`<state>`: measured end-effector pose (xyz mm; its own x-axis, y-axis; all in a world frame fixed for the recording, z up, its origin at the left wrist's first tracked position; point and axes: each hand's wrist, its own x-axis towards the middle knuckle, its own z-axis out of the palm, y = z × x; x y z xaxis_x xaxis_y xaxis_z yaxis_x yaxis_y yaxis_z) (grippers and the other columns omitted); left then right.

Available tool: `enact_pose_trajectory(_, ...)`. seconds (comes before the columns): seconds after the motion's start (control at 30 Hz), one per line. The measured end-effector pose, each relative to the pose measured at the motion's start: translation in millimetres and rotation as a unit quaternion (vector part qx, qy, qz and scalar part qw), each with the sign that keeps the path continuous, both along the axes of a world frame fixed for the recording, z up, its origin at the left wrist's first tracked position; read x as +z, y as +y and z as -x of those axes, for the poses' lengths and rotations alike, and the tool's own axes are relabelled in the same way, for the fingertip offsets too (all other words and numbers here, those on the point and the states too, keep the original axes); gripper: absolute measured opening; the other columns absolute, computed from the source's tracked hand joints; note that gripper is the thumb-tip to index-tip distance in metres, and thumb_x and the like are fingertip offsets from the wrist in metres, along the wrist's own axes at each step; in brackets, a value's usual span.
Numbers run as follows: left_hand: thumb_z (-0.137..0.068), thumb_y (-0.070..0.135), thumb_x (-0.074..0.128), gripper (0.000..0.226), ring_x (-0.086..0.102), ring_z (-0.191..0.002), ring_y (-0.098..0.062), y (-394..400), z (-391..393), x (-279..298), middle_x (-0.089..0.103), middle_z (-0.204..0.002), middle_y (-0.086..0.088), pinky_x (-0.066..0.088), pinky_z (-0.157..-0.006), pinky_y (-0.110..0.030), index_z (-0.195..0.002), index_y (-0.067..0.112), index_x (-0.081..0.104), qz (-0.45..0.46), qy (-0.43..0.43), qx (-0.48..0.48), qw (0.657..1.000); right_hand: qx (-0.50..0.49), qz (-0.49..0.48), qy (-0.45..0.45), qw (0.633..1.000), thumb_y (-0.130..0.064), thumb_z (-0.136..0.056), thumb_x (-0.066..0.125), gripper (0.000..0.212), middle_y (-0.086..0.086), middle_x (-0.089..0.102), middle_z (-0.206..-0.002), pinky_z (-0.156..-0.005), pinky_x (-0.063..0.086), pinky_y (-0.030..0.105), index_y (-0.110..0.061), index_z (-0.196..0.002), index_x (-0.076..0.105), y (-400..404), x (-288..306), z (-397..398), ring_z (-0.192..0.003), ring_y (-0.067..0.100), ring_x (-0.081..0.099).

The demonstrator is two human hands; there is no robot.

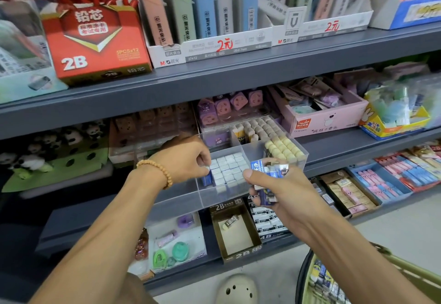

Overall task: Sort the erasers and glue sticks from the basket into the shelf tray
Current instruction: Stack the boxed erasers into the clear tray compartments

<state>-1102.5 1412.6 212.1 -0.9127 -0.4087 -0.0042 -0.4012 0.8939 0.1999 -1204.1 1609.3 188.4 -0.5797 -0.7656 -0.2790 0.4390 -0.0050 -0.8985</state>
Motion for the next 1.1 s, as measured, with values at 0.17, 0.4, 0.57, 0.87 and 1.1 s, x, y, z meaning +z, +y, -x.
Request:
enact_pose_trajectory(0.17, -0.073, 0.027, 0.083, 0.013, 0.056, -0.065, 0.002, -3.8, -3.8, -1.2, 0.063, -0.075, 0.014, 0.044, -0.063, -0.018, -0.081, 0.022, 0.074, -0.073, 0.031, 0.020, 0.997, 0.023, 0.000, 0.026, 0.999, 0.000, -0.075, 0.081, 0.035, 0.006, 0.066, -0.071, -0.050, 0.050, 0.026, -0.011, -0.100, 0.060, -2.7, 0.0, -5.9, -0.059, 0.018, 0.059)
enact_pose_trajectory(0.4, -0.075, 0.027, 0.074, 0.019, 0.064, -0.066, -0.009, 33.5, -15.6, 27.9, 0.074, -0.079, -0.004, 0.048, -0.052, -0.017, -0.091, 0.018, 0.075, -0.390, 0.191, -0.011, 0.901, 0.065, -0.024, 0.106, 0.992, -0.003, -0.071, 0.085, 0.047, 0.007, 0.066, -0.082, -0.052, 0.051, 0.027, -0.012, -0.109, 0.058, -11.7, 7.6, -15.1, -0.062, 0.015, 0.060)
enact_pose_trajectory(0.57, -0.073, 0.013, 0.076, 0.020, 0.066, -0.069, -0.012, 37.4, -15.8, 29.0, 0.075, -0.079, -0.005, 0.055, -0.063, -0.021, -0.092, 0.012, 0.075, -0.435, 0.153, -0.060, 0.885, 0.084, -0.003, 0.123, 0.989, -0.003, -0.073, 0.084, 0.047, 0.014, 0.071, -0.088, -0.055, 0.051, 0.029, -0.008, -0.111, 0.057, -16.3, 11.0, -18.9, -0.072, 0.023, 0.063)
enact_pose_trajectory(0.87, -0.075, -0.005, 0.076, 0.021, 0.054, -0.051, 0.001, 6.6, -34.1, 33.6, 0.066, -0.057, 0.009, 0.045, -0.053, -0.011, -0.083, 0.015, 0.075, -0.315, 0.167, 0.072, 0.931, 0.016, 0.067, -0.095, 0.993, 0.020, -0.085, 0.054, 0.036, 0.014, 0.065, -0.077, -0.057, 0.055, 0.027, 0.003, -0.117, 0.058, 3.1, 7.8, -13.8, -0.069, 0.020, 0.063)
enact_pose_trajectory(1.1, -0.077, 0.012, 0.078, 0.012, 0.052, -0.057, 0.009, 8.9, -16.1, 23.0, 0.058, -0.071, 0.015, 0.038, -0.054, -0.004, -0.088, 0.017, 0.075, -0.151, 0.033, 0.038, 0.987, 0.012, 0.015, -0.050, 0.999, -0.010, -0.066, 0.074, 0.040, 0.017, 0.075, -0.092, -0.070, 0.063, 0.036, -0.003, -0.104, 0.065, 13.1, 7.7, -12.4, -0.077, 0.026, 0.074)
